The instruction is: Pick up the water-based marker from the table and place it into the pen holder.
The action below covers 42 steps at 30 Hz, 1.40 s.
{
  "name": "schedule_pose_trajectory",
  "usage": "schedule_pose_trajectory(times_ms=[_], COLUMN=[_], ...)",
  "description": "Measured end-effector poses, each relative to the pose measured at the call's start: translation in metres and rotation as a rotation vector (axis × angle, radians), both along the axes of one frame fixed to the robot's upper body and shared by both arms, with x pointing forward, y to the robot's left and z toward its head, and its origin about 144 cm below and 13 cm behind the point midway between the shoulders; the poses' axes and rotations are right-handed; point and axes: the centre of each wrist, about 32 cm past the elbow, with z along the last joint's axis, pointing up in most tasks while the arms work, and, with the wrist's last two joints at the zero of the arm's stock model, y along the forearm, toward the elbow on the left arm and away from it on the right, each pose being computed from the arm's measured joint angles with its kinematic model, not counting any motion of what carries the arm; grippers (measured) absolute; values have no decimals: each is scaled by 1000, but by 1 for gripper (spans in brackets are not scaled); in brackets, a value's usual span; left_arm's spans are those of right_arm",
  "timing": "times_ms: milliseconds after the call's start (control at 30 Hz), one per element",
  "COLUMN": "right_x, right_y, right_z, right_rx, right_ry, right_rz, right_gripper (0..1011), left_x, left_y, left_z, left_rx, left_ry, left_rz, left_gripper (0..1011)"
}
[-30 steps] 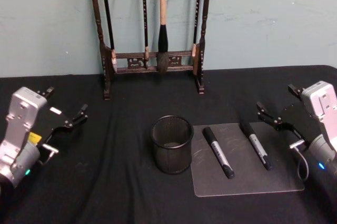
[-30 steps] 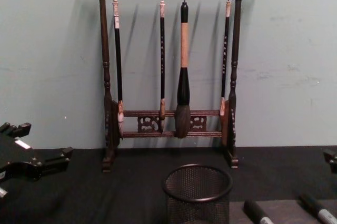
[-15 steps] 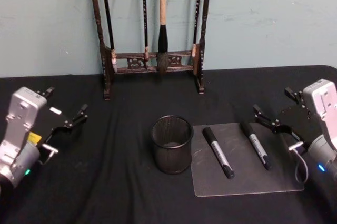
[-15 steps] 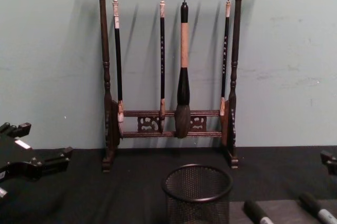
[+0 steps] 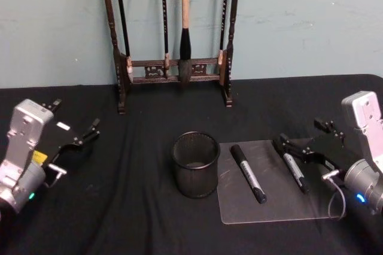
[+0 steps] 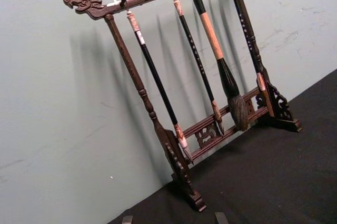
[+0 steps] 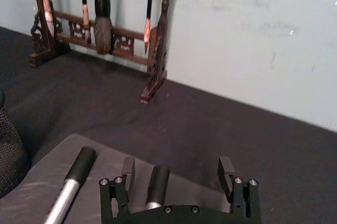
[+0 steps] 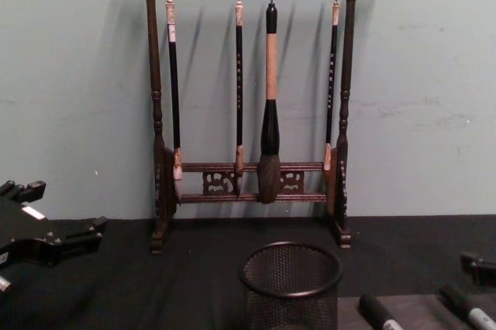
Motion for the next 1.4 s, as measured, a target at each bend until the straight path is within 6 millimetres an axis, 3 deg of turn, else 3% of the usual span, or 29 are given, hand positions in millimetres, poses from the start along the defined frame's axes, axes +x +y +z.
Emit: schedule_pose_trajectory(times_ms=[433, 1400], right_x=[6, 10], right_y=[3, 3], right_z=[-13, -29], right_rx=[29, 3], right_ry=[148, 176], right_rz=[1, 27], right_gripper=[1002, 1002], left_x=[0, 0], left_y=[0, 0], left_z=[0, 0], left_rx=[0, 0], left_ry=[0, 0], left_rz=[0, 0], left_gripper=[1009, 1009])
